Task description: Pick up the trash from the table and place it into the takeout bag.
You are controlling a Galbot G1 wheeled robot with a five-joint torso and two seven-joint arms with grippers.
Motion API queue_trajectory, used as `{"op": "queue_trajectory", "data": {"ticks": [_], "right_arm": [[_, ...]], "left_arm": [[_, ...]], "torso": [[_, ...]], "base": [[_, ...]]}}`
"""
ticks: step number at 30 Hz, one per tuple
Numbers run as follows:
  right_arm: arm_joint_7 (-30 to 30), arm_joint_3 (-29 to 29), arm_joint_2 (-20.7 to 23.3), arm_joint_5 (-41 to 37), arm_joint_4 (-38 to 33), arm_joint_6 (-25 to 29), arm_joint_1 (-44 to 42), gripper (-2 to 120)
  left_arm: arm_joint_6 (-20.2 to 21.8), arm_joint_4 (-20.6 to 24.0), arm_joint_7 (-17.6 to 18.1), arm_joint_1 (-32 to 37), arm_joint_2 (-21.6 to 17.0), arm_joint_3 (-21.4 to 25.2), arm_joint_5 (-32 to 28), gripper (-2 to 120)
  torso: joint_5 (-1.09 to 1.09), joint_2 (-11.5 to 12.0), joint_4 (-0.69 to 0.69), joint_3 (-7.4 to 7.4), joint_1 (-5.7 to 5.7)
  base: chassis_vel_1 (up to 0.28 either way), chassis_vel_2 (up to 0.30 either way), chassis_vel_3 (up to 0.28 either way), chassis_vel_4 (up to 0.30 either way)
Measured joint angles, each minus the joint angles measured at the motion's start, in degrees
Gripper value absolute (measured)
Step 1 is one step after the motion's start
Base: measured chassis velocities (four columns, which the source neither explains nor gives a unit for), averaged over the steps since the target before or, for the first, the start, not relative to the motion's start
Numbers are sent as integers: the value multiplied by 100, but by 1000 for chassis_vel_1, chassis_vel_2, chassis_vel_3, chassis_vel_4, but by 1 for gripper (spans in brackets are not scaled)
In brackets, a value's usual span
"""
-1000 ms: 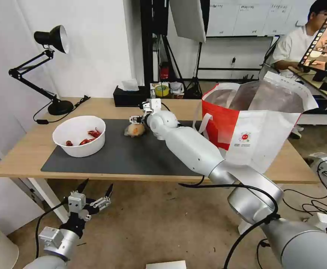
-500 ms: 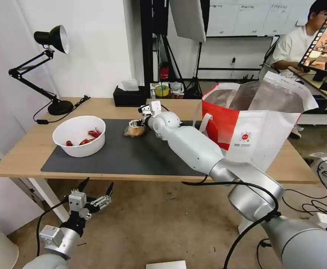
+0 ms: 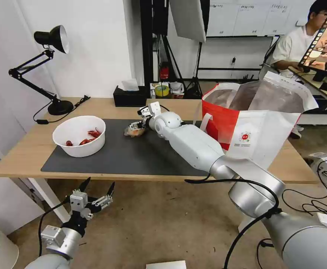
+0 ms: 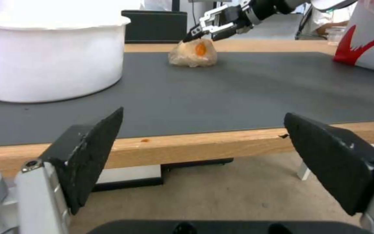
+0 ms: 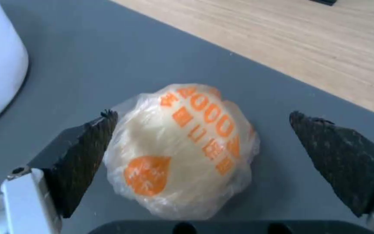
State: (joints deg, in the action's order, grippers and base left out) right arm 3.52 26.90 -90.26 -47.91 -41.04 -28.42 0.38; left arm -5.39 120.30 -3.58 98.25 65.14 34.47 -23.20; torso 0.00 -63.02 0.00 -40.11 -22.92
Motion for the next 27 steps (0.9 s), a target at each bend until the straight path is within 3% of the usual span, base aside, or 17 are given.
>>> {"op": "queue_trajectory", "data": {"ticks": [16,23,26,27], "right_arm": [[403,166,-6,258,122,27,26,100],[445,219,-4,292,120,18,25,80],[441,220,-2,289,126,14,9,63],[441,220,-2,289,126,14,9,63]], "left_arm": [[-34,8,-3,-9,63,-9,9,100],[-40,8,-4,-17,92,-23,17,100],[-44,8,-5,-9,113,-27,26,100],[-44,8,-5,-9,113,-27,26,100]], "torso": [[0,0,0,0,0],[0,0,0,0,0],[0,0,0,0,0],[0,0,0,0,0]], "base": [[0,0,0,0],[0,0,0,0],[0,0,0,0],[0,0,0,0]]}}
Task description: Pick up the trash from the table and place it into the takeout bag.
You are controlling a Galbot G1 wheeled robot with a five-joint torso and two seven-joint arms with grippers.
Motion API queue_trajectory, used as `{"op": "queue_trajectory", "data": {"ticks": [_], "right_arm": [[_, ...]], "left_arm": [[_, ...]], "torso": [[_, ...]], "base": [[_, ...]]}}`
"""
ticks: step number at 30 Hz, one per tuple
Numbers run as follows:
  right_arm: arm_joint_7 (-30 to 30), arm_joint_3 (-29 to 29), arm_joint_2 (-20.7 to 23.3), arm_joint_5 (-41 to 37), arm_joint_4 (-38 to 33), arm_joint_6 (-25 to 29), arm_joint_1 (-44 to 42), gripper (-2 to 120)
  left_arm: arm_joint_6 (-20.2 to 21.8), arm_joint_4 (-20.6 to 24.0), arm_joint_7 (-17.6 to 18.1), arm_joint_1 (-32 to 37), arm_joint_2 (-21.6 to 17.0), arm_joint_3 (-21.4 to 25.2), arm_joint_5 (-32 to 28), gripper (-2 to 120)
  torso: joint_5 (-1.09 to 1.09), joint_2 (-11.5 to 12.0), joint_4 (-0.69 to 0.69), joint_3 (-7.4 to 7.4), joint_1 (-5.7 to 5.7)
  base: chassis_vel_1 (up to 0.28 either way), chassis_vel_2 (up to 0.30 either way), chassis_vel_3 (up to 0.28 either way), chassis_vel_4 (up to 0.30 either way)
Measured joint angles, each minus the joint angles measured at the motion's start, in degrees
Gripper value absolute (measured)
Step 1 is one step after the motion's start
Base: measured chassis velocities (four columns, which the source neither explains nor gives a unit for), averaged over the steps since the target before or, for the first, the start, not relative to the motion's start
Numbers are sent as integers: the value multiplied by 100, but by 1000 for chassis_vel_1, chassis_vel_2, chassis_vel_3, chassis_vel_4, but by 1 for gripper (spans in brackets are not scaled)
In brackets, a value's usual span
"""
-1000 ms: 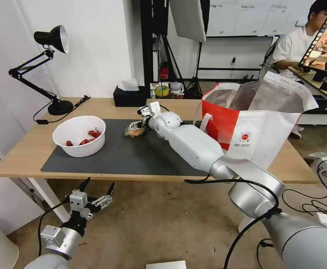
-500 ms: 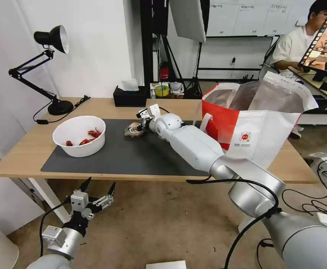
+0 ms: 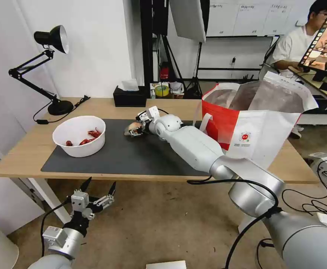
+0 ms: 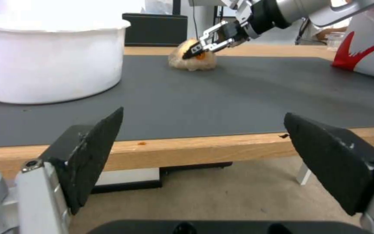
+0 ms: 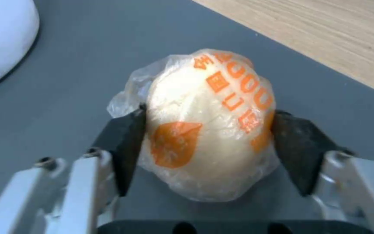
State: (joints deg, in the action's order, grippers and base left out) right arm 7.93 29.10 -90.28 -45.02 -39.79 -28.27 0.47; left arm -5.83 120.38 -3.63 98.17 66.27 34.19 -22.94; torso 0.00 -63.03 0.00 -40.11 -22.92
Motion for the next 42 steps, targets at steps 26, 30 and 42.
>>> {"op": "queue_trajectory", "data": {"ticks": [26,30,42], "right_arm": [[-380,-306,61,-72,-323,-14,-231,3],[-745,-367,342,-198,-1147,-48,-438,3],[-2673,-247,1354,-526,-3662,-58,-1328,3]], "left_arm": [[-42,59,6,62,10,14,10,100],[-57,92,14,105,6,44,7,100],[-50,159,20,176,20,-16,-11,100]], "torso": [[1,1,0,-1,-1],[1,0,0,0,0],[-1,0,-1,0,0]], "base": [[0,0,0,0],[0,0,0,0],[0,0,0,0]]}}
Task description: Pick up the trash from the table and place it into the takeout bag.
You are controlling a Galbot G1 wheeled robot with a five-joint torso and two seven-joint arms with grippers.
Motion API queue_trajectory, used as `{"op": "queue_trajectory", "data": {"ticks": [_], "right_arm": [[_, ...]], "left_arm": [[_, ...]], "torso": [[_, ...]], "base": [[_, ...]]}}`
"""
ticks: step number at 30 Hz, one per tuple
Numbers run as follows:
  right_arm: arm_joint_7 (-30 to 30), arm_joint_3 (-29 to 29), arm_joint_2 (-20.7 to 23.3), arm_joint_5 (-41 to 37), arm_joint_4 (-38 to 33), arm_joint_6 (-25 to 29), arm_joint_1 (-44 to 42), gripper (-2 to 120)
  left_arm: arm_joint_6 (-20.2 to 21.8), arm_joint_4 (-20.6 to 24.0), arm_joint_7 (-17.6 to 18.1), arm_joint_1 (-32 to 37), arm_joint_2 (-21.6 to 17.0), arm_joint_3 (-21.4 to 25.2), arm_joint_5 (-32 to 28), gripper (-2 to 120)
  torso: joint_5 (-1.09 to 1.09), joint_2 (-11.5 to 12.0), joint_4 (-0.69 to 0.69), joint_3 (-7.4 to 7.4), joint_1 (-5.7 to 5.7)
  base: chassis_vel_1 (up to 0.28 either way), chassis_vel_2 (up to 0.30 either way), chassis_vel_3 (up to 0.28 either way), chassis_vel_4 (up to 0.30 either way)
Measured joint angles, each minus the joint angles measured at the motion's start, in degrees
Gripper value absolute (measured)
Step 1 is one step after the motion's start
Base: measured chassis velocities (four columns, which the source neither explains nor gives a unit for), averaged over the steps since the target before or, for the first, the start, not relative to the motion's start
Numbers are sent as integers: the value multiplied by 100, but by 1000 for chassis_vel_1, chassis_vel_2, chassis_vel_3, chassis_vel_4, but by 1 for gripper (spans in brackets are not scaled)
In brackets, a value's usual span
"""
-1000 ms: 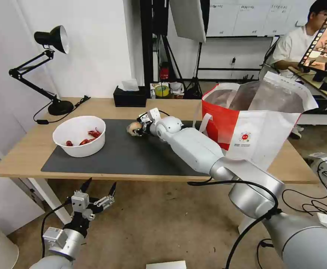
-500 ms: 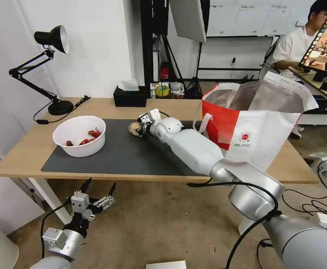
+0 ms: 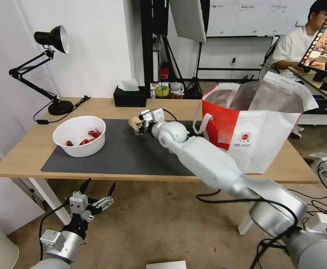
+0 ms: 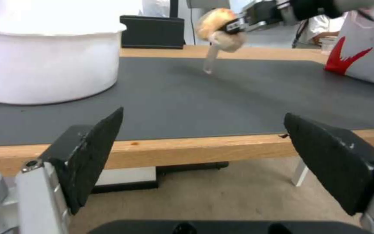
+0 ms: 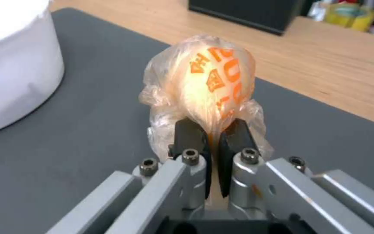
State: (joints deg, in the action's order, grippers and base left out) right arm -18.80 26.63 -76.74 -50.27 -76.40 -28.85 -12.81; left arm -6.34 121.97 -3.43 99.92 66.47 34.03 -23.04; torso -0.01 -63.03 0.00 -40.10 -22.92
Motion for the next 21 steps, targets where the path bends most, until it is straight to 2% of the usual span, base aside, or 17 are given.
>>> {"op": "queue_trajectory", "data": {"ticks": [2,3,7,15,21], "right_arm": [[-624,30,237,-160,-618,0,-326,3],[-624,30,237,-160,-618,0,-326,3],[-1195,20,567,-266,-1494,8,-781,3],[-1353,-220,1076,-289,-2564,-47,-1061,3],[-1330,-721,1680,-325,-3309,-105,-1199,3]], "left_arm": [[3,0,4,2,2,-20,15,100],[3,0,4,2,2,-20,15,100],[7,23,9,80,41,-24,66,100],[-6,137,3,202,109,-32,177,100],[-9,157,-3,223,152,-69,244,100]], "torso": [[0,0,0,0,0],[0,0,0,0,0],[0,0,0,-1,0],[0,0,1,0,0],[0,0,0,0,0]], "base": [[0,0,0,0],[0,0,0,0],[0,0,0,0],[0,0,0,0],[0,0,0,0]]}}
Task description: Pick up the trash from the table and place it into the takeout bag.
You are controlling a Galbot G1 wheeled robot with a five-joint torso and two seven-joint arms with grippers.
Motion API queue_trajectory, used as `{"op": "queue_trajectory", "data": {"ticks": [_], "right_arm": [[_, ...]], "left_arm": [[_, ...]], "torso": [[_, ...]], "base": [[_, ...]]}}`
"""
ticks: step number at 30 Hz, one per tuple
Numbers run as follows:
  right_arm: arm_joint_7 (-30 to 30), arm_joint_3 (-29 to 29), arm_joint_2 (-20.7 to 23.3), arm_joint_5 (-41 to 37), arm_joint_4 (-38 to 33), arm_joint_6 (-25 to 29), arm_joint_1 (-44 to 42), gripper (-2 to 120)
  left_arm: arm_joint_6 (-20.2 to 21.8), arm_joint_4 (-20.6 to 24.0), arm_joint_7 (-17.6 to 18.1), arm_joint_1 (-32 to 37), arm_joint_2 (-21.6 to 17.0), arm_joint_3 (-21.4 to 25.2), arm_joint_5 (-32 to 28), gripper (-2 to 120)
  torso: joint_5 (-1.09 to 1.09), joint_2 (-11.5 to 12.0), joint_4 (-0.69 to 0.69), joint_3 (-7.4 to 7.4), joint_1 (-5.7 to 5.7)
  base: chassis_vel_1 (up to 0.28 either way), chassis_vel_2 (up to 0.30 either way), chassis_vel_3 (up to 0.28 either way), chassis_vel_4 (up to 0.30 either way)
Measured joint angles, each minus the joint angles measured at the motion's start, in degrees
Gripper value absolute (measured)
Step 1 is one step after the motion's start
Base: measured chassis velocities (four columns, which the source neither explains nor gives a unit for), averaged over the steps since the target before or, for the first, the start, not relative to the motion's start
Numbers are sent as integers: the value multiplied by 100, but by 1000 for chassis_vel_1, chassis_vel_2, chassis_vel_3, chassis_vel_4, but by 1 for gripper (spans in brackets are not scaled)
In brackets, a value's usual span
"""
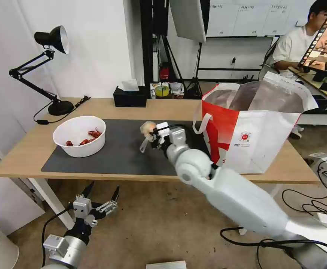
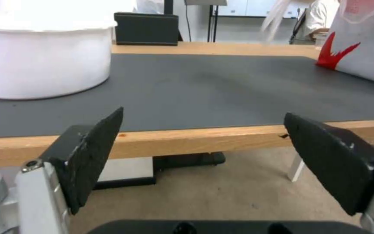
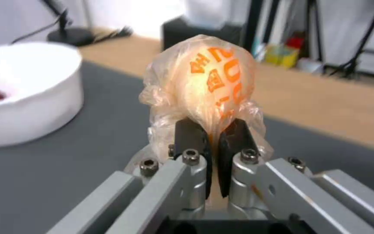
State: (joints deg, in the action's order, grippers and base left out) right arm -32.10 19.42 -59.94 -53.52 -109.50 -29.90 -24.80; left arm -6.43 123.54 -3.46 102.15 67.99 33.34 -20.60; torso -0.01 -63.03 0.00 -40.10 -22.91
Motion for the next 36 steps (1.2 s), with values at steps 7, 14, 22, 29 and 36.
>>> {"op": "queue_trajectory", "data": {"ticks": [7,14,22,29,36], "right_arm": [[91,-837,975,-172,-856,-35,-171,3],[147,-1489,1453,-453,-1330,10,-252,3],[138,-2391,2074,-938,-1733,23,-340,3],[71,-2853,2442,-1318,-1685,-23,-517,2],[55,-3187,2611,-1596,-1228,-27,-674,2]], "left_arm": [[-20,-11,-10,27,43,-44,84,100],[-25,-8,-12,19,61,-108,143,100],[-46,-4,-25,25,82,-179,262,100],[-59,3,-39,8,115,-302,331,100],[-59,-8,-40,-17,116,-383,367,100]], "torso": [[0,0,-1,0,0],[-1,0,-1,0,0],[0,0,0,0,0],[1,0,-1,0,0],[1,0,0,-1,0]], "base": [[0,0,0,0],[0,0,0,0],[0,0,0,0],[0,0,0,0],[0,0,0,0]]}}
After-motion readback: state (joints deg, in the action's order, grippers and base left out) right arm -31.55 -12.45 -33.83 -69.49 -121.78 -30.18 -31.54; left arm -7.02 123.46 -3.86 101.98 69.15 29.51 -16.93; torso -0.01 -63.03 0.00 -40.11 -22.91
